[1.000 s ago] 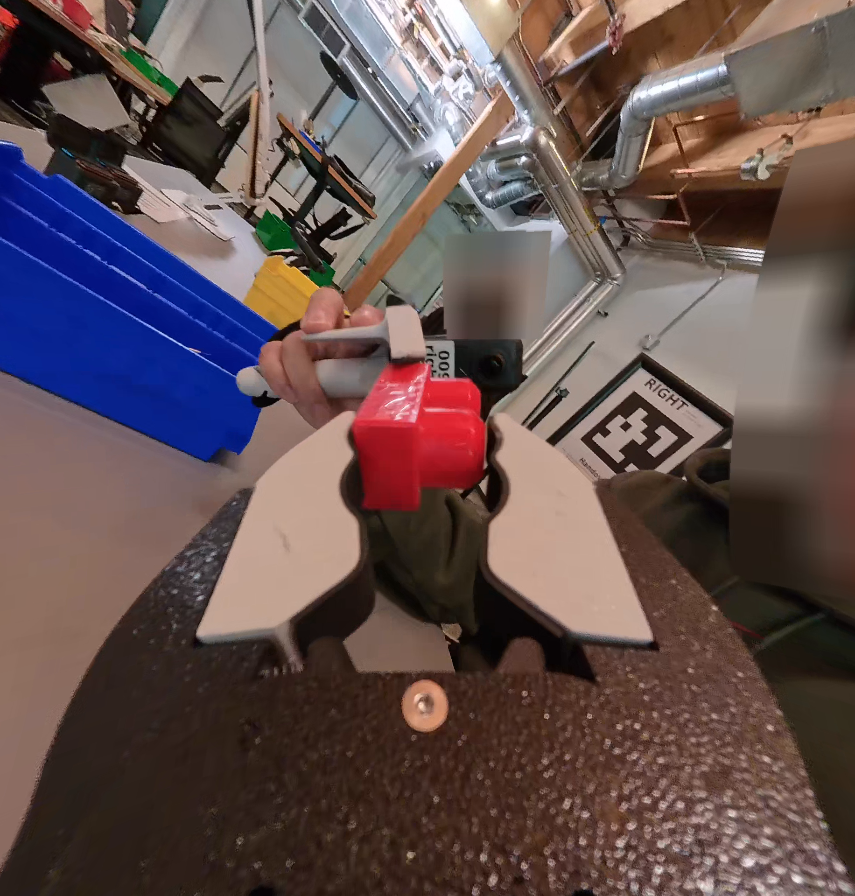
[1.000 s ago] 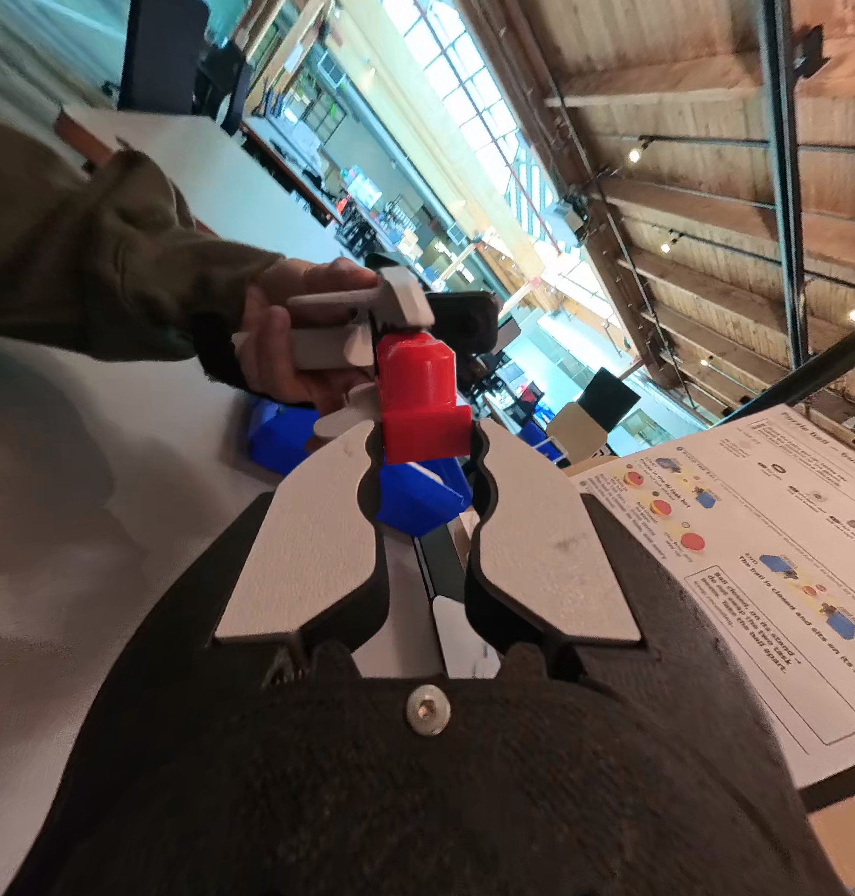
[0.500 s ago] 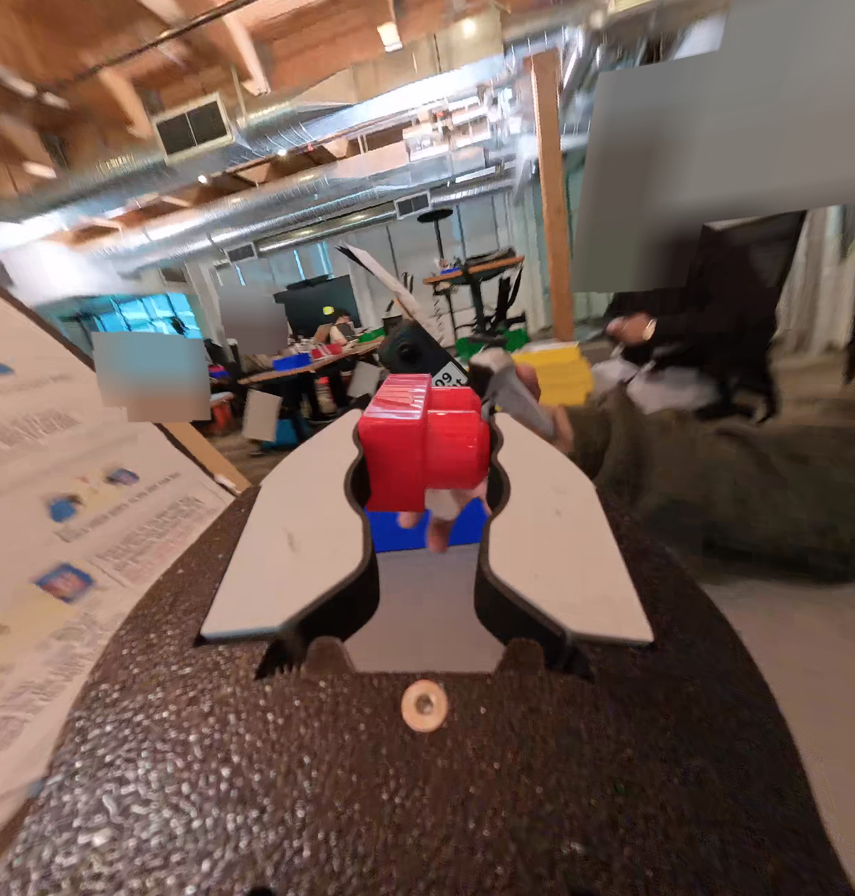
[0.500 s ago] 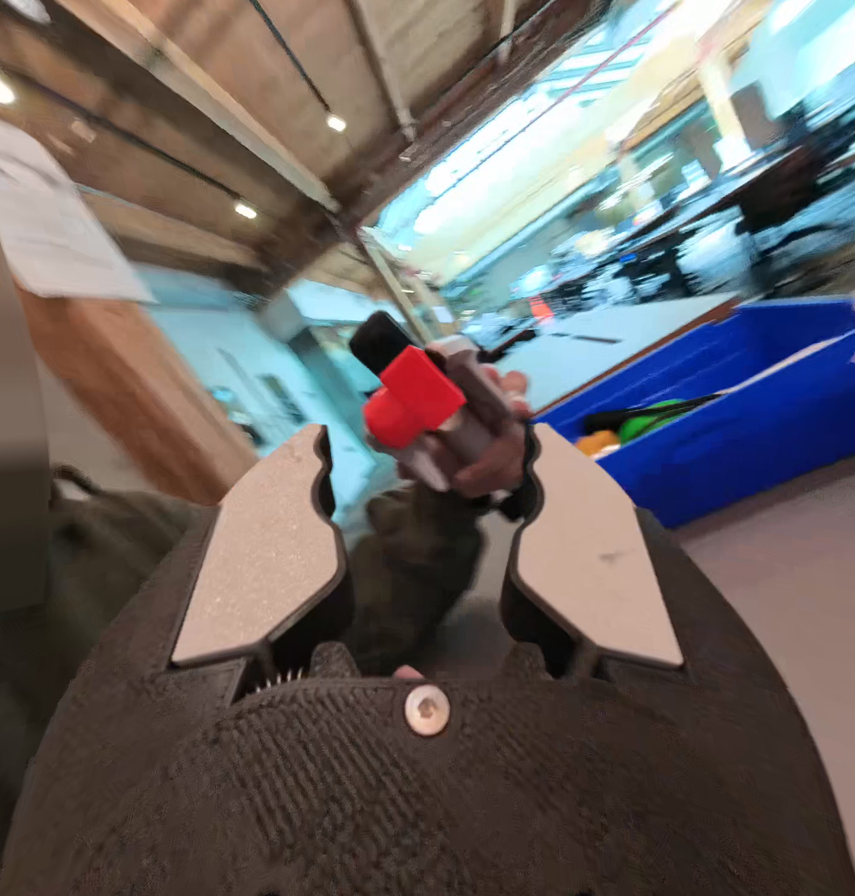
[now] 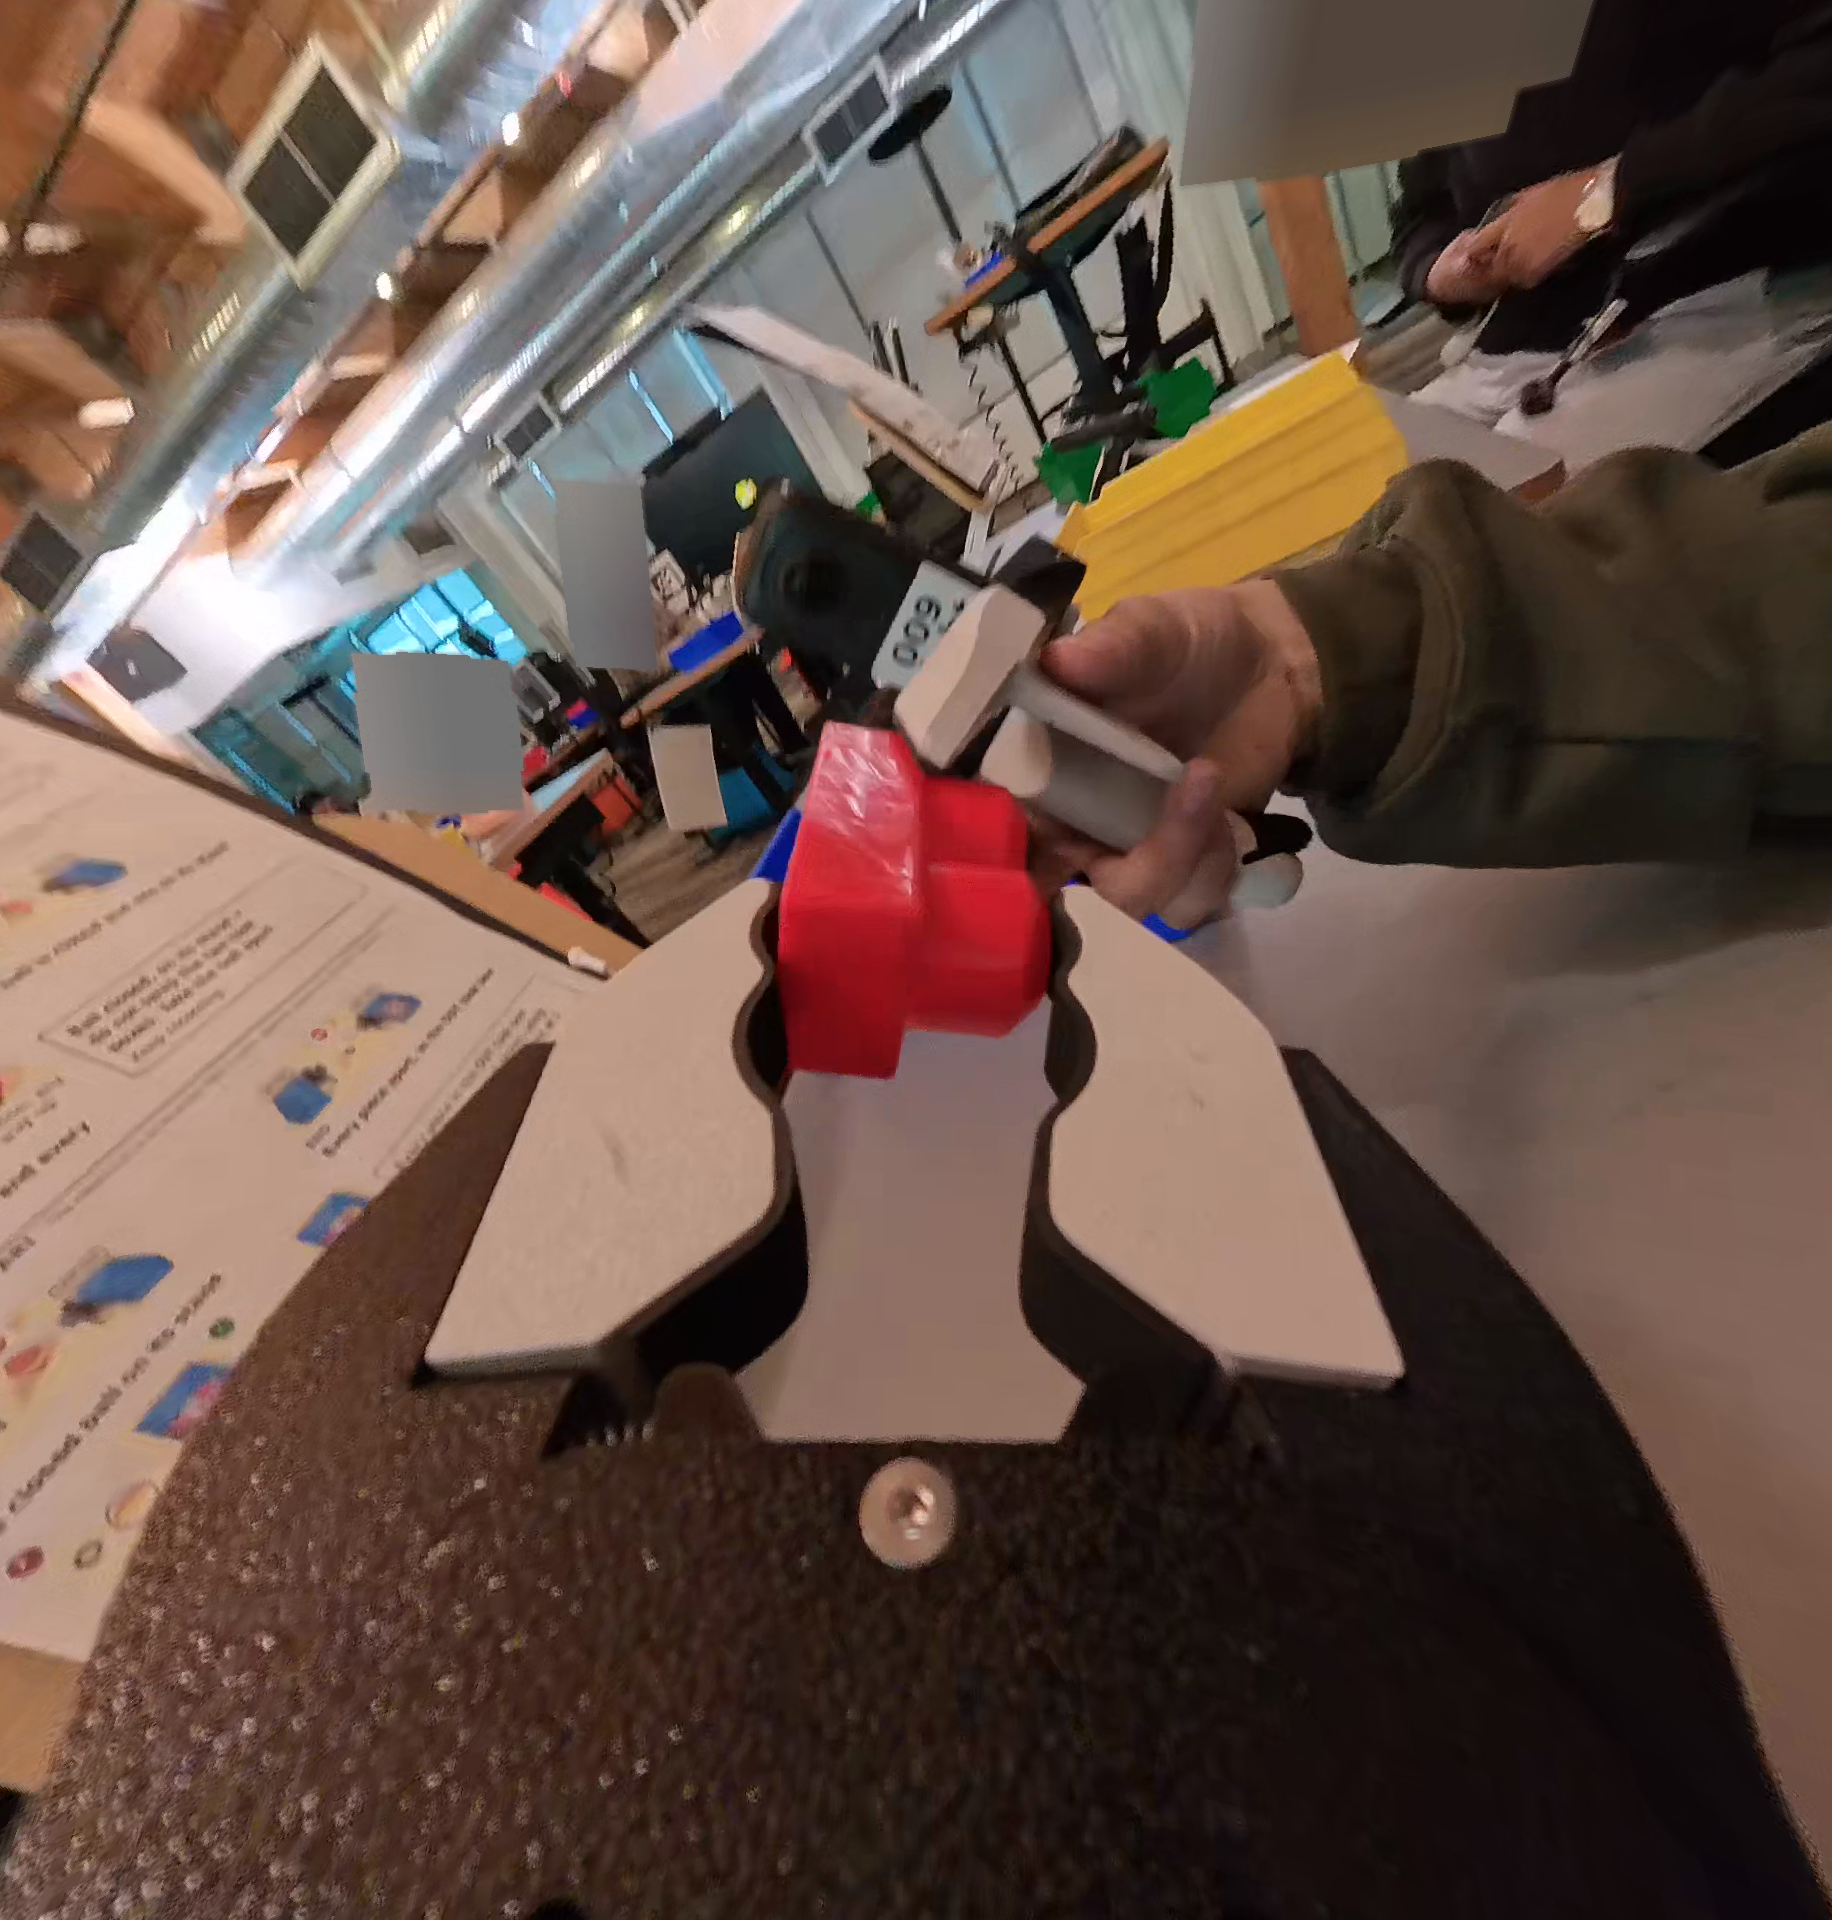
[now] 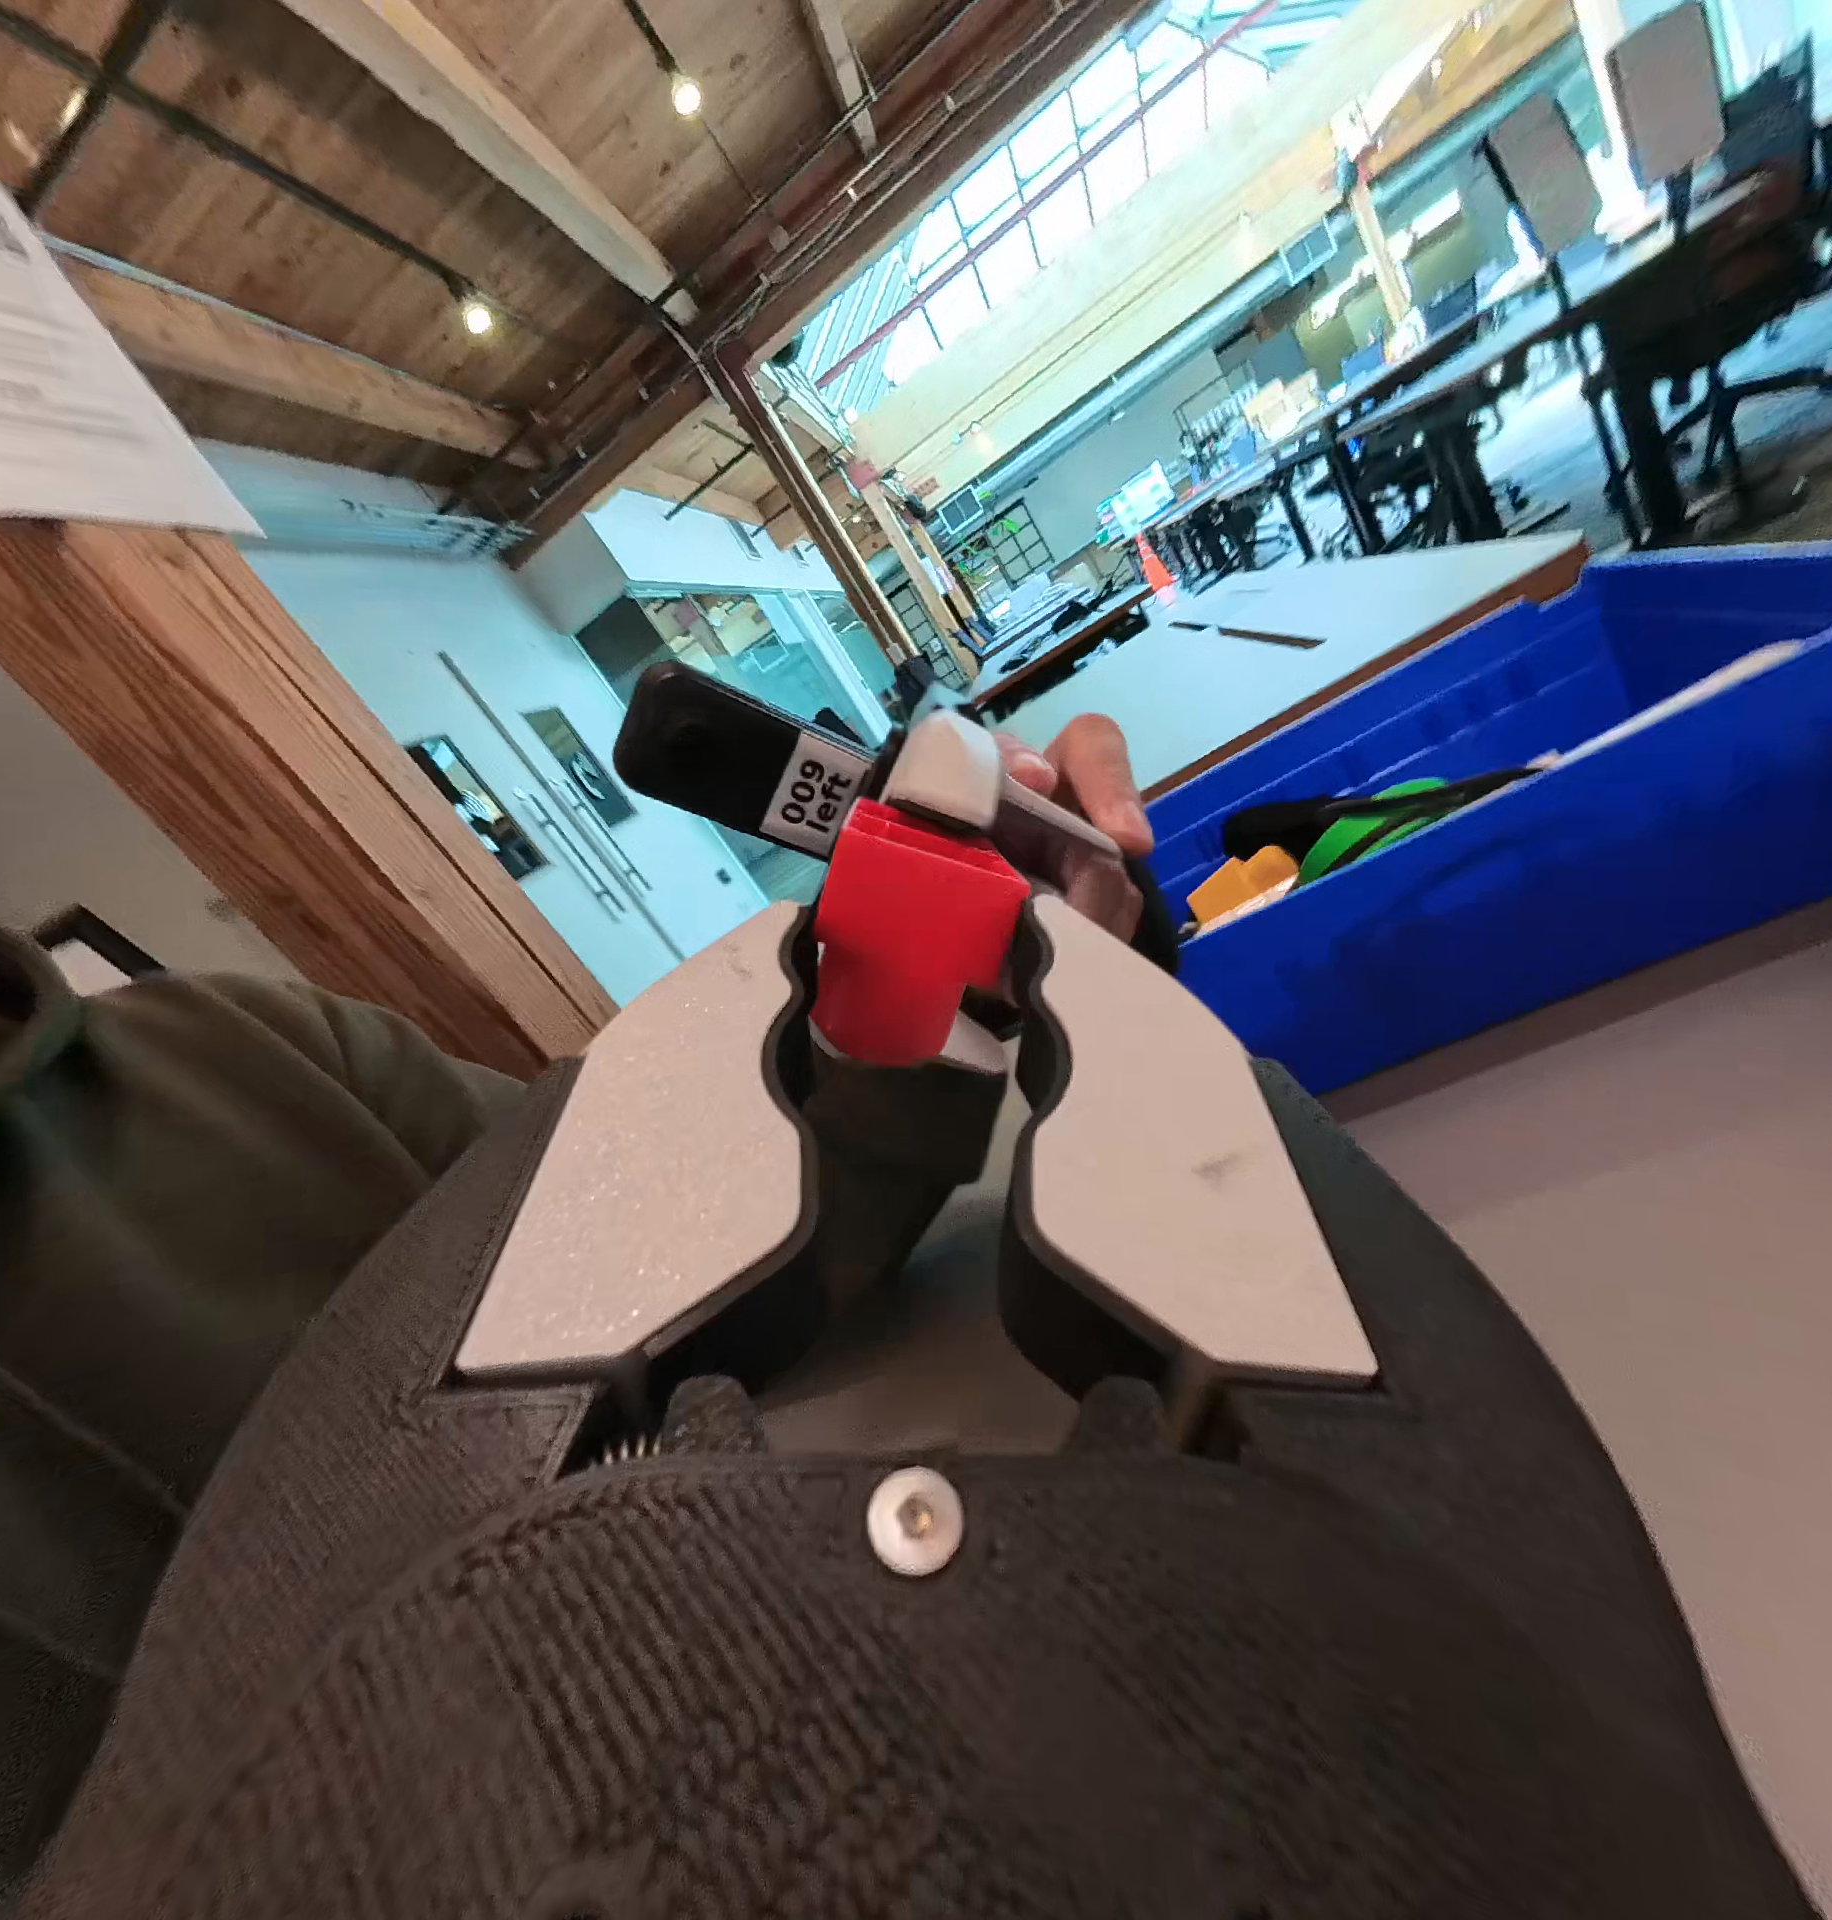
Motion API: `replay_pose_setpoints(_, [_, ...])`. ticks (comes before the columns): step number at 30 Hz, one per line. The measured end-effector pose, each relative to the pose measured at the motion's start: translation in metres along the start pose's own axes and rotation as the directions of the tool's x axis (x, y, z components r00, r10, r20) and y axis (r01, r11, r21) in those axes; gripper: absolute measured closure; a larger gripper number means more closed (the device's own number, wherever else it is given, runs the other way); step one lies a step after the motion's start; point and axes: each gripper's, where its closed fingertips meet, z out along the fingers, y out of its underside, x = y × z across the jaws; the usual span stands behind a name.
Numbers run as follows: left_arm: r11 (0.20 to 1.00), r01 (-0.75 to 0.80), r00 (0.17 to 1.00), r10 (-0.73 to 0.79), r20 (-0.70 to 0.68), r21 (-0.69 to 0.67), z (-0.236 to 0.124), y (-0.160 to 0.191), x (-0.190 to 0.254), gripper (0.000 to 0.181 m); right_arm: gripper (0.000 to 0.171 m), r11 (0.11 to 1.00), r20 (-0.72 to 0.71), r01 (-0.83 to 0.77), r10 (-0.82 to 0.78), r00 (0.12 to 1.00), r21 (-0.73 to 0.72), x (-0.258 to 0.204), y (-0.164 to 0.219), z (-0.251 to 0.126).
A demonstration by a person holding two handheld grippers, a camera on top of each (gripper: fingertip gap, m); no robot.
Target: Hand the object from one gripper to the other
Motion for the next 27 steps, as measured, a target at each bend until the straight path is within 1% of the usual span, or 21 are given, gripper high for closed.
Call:
replay_pose_setpoints(2, [0.998,0.063,0.998,-0.063,0.011,-0.006,0.002,-0.001,-0.001,0.129,0.135,0.994,0.002,0.112,-0.112,0.994,0.005,-0.005,-0.004,-0.002])
replay_pose_setpoints(4, [0.987,0.159,0.986,-0.160,0.038,0.025,0.004,-0.006,-0.008,0.121,0.135,0.975,-0.049,0.223,-0.222,0.974,0.022,-0.006,-0.012,-0.008])
replay_pose_setpoints(8, [0.916,0.400,0.916,-0.400,0.045,-0.003,0.007,0.001,-0.016,0.112,0.135,0.892,-0.102,0.448,-0.440,0.892,0.066,-0.021,-0.029,-0.025])
replay_pose_setpoints(10, [0.859,0.511,0.860,-0.511,0.007,-0.026,0.011,0.005,-0.013,0.107,0.135,0.844,-0.140,0.532,-0.521,0.842,0.058,-0.022,-0.032,-0.034])
replay_pose_setpoints(12, [0.781,0.624,0.779,-0.624,-0.060,-0.030,0.017,0.003,-0.006,0.103,0.135,0.798,-0.167,0.603,-0.595,0.786,0.001,-0.017,-0.027,-0.039])
replay_pose_setpoints(13, [0.740,0.672,0.733,-0.671,-0.108,-0.029,0.019,0.000,-0.002,0.104,0.135,0.774,-0.189,0.632,-0.627,0.756,-0.039,-0.013,-0.026,-0.041])
replay_pose_setpoints(15, [0.658,0.753,0.647,-0.747,-0.154,-0.027,0.024,-0.002,0.000,0.107,0.135,0.739,-0.183,0.669,-0.671,0.719,-0.082,-0.014,-0.021,-0.042])
replay_pose_setpoints(17, [0.613,0.789,0.602,-0.783,-0.157,-0.036,0.027,0.001,0.000,0.109,0.135,0.710,-0.169,0.702,-0.700,0.693,-0.063,-0.020,-0.022,-0.041])
replay_pose_setpoints(19, [0.619,0.784,0.609,-0.781,-0.137,-0.042,0.029,0.005,-0.001,0.109,0.135,0.710,-0.152,0.703,-0.701,0.697,-0.051,-0.022,-0.021,-0.040])
replay_pose_setpoints(22, [0.660,0.750,0.654,-0.748,-0.110,-0.031,0.031,0.006,-0.002,0.109,0.135,0.716,-0.143,0.697,-0.695,0.705,-0.042,-0.021,-0.019,-0.038])
replay_pose_setpoints(24, [0.687,0.726,0.679,-0.724,-0.121,-0.029,0.032,0.003,0.001,0.111,0.135,0.730,-0.125,0.683,-0.680,0.723,-0.021,-0.023,-0.018,-0.036])
replay_pose_setpoints(25, [0.700,0.714,0.693,-0.711,-0.122,-0.021,0.032,0.002,0.002,0.115,0.135,0.731,-0.130,0.682,-0.677,0.724,-0.009,-0.023,-0.020,-0.035])
replay_pose_setpoints(27, [0.726,0.688,0.717,-0.678,-0.159,0.005,0.031,-0.005,0.005,0.133,0.135,0.746,-0.119,0.665,-0.662,0.740,-0.017,-0.021,-0.017,-0.033])
